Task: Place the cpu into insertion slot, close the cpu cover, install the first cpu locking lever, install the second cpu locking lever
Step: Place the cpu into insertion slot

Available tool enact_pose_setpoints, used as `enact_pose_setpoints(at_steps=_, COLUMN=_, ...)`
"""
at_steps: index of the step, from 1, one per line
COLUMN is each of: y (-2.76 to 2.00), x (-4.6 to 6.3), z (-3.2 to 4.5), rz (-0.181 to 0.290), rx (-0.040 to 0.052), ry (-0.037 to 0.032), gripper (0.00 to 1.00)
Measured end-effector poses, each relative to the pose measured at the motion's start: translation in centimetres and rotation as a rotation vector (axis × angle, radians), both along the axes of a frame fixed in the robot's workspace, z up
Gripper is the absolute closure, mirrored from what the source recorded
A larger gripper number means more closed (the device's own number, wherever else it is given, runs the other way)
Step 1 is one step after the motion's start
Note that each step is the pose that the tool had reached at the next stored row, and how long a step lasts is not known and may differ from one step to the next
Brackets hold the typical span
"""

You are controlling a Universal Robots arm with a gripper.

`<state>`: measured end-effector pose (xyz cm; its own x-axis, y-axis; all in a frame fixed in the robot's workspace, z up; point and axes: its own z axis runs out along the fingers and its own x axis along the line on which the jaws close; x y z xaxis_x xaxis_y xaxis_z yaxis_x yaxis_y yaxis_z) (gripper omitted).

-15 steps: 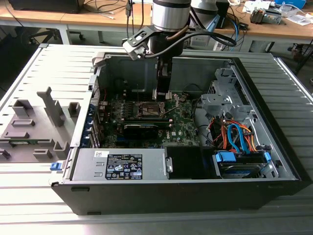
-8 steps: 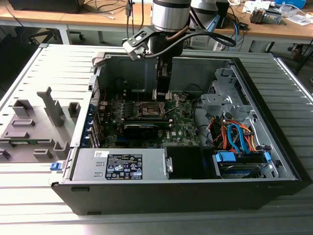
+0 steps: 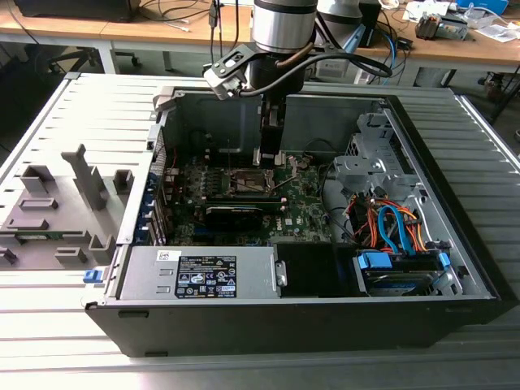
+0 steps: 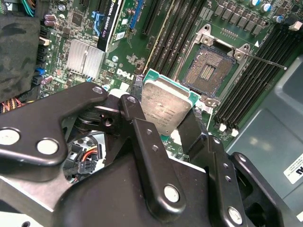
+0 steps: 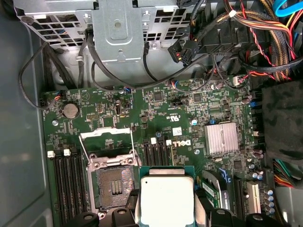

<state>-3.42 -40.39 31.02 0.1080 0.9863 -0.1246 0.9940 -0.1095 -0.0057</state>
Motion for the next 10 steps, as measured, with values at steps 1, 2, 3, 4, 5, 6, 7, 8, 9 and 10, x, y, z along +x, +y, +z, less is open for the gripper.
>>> enact_pose_setpoints(at_steps=1, y=0.0, x=0.0, z=0.0, rz=0.0, rx=0.0, ry=0.0, gripper=0.46)
enact_pose_setpoints(at_steps=2, y=0.0, x=0.0, z=0.0, rz=-0.001, rx=0.0, ry=0.0, gripper=0.46)
enact_pose_setpoints(at_steps=3, y=0.0, x=0.0, z=-0.01, rz=-0.001, rx=0.0, ry=0.0, gripper=0.46)
enact_pose_setpoints(at_steps=4, y=0.0, x=0.0, z=-0.01, rz=-0.002, rx=0.0, ry=0.0, gripper=0.46)
enact_pose_setpoints(at_steps=5, y=0.0, x=0.0, z=-0.01, rz=-0.002, rx=0.0, ry=0.0, gripper=0.46)
enact_pose_setpoints(at_steps=6, y=0.0, x=0.0, z=-0.01, rz=-0.003, rx=0.0, ry=0.0, gripper=0.46)
enact_pose_setpoints(at_steps=7, y=0.0, x=0.0, z=-0.02, rz=-0.004, rx=0.0, ry=0.0, gripper=0.46)
enact_pose_setpoints(at_steps=8, y=0.0, x=0.0, z=-0.02, rz=-0.004, rx=0.0, ry=0.0, gripper=0.46)
enact_pose_setpoints(at_steps=9, y=0.0, x=0.0, z=-0.02, rz=-0.005, rx=0.0, ry=0.0, gripper=0.46)
enact_pose_setpoints(at_steps=10, y=0.0, x=0.0, z=-0.02, rz=-0.005, rx=0.0, ry=0.0, gripper=0.46)
